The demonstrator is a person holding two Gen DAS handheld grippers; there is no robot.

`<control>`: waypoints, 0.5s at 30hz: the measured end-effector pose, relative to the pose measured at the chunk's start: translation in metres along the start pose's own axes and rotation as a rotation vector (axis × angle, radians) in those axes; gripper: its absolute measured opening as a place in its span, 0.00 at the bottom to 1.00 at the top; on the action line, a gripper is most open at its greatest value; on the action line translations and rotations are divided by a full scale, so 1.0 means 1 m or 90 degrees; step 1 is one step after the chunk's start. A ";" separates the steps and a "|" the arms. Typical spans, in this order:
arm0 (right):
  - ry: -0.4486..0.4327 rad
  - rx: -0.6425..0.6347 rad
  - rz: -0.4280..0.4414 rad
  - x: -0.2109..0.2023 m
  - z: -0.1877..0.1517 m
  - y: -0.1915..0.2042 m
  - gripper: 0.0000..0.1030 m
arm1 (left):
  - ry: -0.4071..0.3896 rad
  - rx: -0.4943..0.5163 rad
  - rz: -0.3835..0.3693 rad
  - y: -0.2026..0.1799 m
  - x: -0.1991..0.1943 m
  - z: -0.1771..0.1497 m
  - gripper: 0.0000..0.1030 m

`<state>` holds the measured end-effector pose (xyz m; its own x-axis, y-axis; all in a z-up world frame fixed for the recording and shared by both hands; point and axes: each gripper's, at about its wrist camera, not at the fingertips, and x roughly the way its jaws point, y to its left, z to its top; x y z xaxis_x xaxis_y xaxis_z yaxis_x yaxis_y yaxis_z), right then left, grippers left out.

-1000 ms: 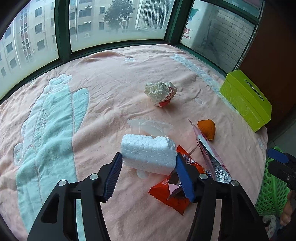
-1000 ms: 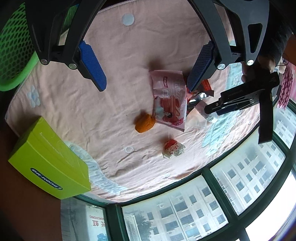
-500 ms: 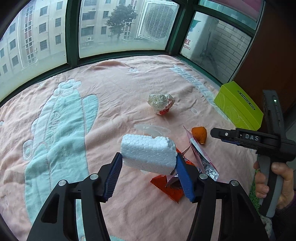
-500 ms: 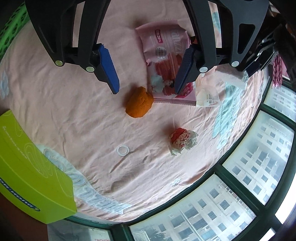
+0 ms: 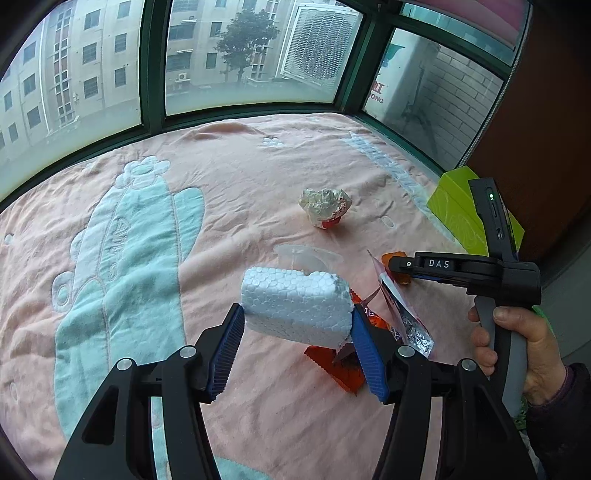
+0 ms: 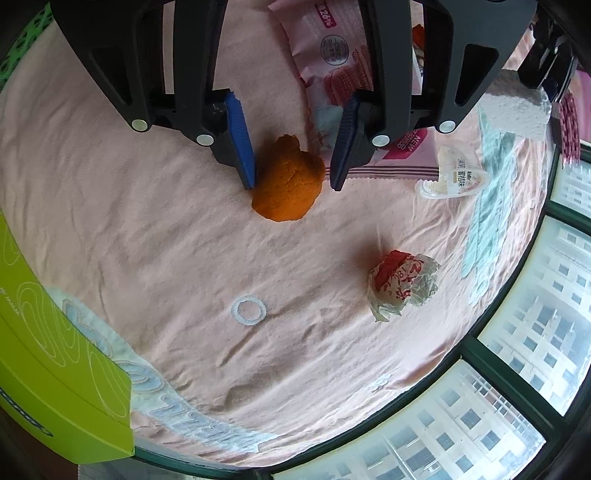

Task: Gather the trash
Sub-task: 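Grasp the orange lump with the right tool while the left tool holds the foam block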

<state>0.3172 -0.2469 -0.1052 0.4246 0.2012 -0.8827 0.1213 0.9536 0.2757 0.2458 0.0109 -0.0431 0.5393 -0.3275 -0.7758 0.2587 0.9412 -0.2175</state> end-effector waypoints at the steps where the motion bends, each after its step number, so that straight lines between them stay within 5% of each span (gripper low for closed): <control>1: -0.001 -0.001 0.001 -0.001 -0.001 -0.001 0.35 | 0.001 -0.002 0.001 0.001 0.000 -0.001 0.55; 15: -0.099 -0.116 -0.058 -0.072 -0.041 0.008 0.32 | -0.016 0.009 -0.015 -0.019 -0.023 -0.008 0.55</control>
<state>0.2513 -0.2448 -0.0554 0.5540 0.0889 -0.8278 0.0076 0.9937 0.1118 0.2220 0.0013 -0.0258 0.5524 -0.3524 -0.7554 0.2835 0.9316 -0.2274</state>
